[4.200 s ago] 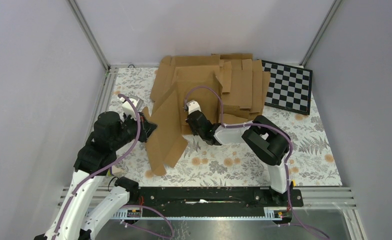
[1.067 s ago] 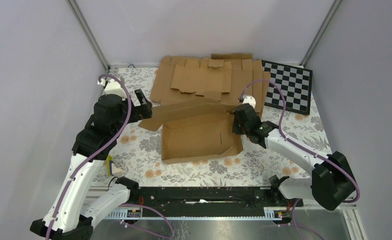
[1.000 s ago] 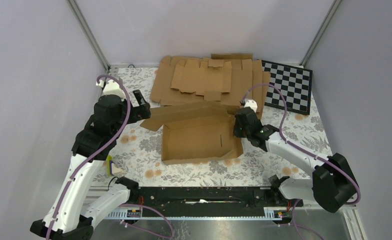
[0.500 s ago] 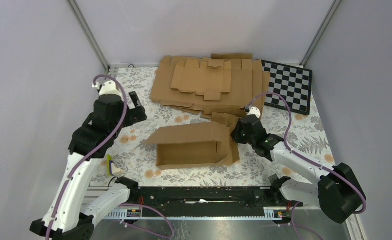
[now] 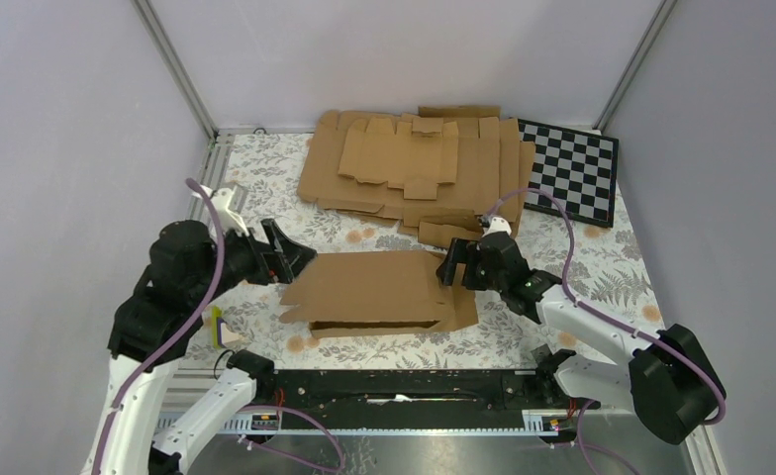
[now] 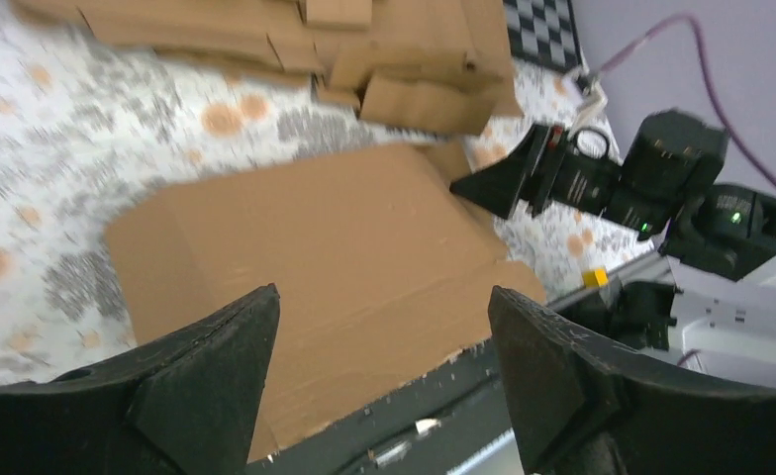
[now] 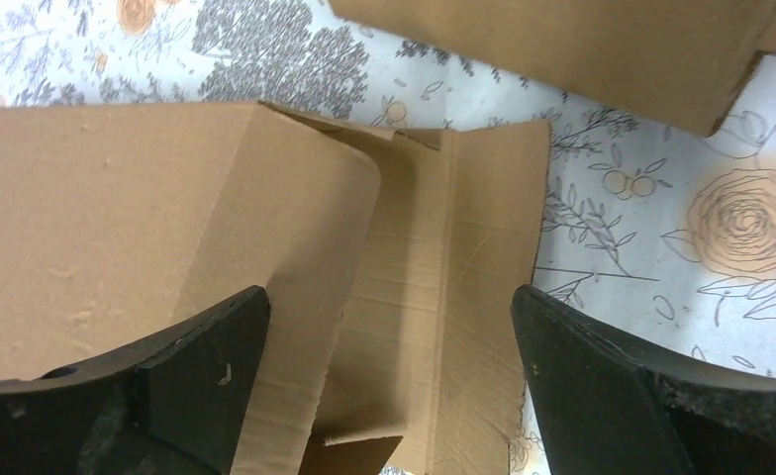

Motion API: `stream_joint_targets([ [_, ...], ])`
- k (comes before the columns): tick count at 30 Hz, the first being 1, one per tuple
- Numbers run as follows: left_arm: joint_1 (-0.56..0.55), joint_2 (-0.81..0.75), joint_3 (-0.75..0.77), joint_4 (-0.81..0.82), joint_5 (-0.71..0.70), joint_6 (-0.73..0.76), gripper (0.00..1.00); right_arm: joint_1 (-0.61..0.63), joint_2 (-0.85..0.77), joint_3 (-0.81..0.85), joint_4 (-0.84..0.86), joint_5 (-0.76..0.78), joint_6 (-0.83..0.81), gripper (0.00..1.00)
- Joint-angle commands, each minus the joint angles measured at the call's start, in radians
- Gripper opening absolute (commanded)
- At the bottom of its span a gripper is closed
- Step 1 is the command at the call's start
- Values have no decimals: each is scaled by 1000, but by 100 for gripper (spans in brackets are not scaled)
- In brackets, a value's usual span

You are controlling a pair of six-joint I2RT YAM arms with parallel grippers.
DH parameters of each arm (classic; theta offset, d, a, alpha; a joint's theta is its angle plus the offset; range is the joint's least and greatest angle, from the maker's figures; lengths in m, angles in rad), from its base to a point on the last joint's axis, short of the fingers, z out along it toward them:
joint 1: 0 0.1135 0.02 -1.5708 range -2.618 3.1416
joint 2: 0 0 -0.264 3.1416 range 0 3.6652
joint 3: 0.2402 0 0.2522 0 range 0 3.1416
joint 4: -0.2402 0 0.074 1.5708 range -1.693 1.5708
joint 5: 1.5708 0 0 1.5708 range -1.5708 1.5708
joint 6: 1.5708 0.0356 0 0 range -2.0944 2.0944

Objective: Fold the paper box

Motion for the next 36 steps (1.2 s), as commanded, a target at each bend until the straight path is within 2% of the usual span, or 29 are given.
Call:
stream_joint_targets([
  [1, 3, -41, -90, 6, 121, -66, 83, 1, -51, -30, 42, -100, -45, 100],
  [4, 3, -53, -100, -2, 106, -83, 83, 1, -114, -59, 34, -101, -18, 100],
  [6, 3, -57, -94, -7, 81, -91, 83, 1, -158, -65, 5, -47, 4, 100],
  [9, 3, -52, -97, -27, 48, -116, 84, 0, -235, -57, -81, -23, -11, 100],
  [11, 3, -41, -117, -36, 38, -125, 87, 1, -293, -47, -100, -104, -42, 100],
  [19, 3, -45, -168, 2, -35, -139, 90, 2, -495, -13, -94, -612, -205, 100],
  [23, 3, -37, -156, 37, -55, -133, 91, 14, -469, 53, -101, -698, -274, 100],
  [26, 3, -9, -139, 59, -62, -127, 92, 89, -377, 134, -156, -604, -379, 100],
  [30, 3, 25, -109, 89, -83, -117, 92, 303, -174, 303, -263, -377, -552, 99],
  [36, 3, 20, -127, 124, -130, -94, 93, 459, -29, 397, -281, -298, -641, 100],
])
